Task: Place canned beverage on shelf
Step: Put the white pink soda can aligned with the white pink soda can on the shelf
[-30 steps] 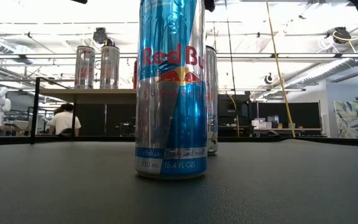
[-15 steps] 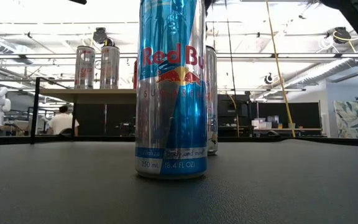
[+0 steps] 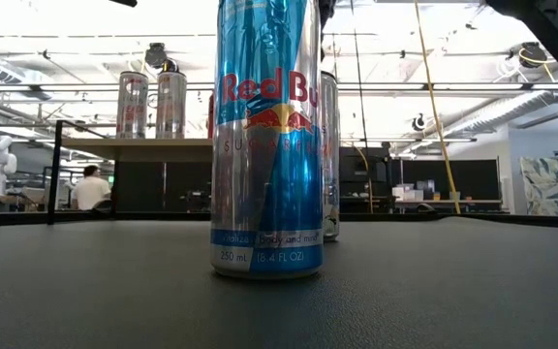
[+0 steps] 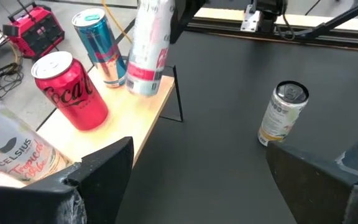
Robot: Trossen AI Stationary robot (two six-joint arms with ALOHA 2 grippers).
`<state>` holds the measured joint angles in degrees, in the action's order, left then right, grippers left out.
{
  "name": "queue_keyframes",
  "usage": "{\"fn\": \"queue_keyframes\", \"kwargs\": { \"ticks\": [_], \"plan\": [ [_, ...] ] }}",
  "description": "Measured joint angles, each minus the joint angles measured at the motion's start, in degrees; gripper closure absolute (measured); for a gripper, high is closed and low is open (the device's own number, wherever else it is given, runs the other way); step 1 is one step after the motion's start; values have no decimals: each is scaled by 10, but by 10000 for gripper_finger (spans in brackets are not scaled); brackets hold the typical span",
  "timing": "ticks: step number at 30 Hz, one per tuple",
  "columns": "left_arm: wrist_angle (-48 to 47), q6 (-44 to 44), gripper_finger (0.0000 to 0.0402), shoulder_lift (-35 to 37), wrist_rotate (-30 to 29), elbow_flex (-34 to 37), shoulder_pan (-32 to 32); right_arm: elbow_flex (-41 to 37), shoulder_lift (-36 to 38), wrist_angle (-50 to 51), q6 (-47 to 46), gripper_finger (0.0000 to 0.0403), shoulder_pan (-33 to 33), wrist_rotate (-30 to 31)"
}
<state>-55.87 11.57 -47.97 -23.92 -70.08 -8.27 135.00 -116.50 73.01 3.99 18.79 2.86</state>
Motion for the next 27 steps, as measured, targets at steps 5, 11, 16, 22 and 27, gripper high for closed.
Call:
{"fn": "queue_keyframes", "kwargs": {
  "ticks": [5, 11, 16, 22, 27],
  "plan": [
    [4, -4, 35, 0, -2, 0, 0, 0, 1, 9, 0, 170, 3, 1],
    [15, -29, 35, -1, 1, 0, 0, 0, 1, 11, -2, 170, 5, 1],
    [15, -20, 35, -13, 14, 0, 0, 0, 1, 12, -2, 170, 6, 1],
    [14, -3, 35, -37, 14, 0, 0, 0, 1, 20, -3, 170, 6, 1],
    [12, -15, 35, -63, 29, 0, 0, 0, 1, 28, -3, 170, 6, 1]
  ]
}}
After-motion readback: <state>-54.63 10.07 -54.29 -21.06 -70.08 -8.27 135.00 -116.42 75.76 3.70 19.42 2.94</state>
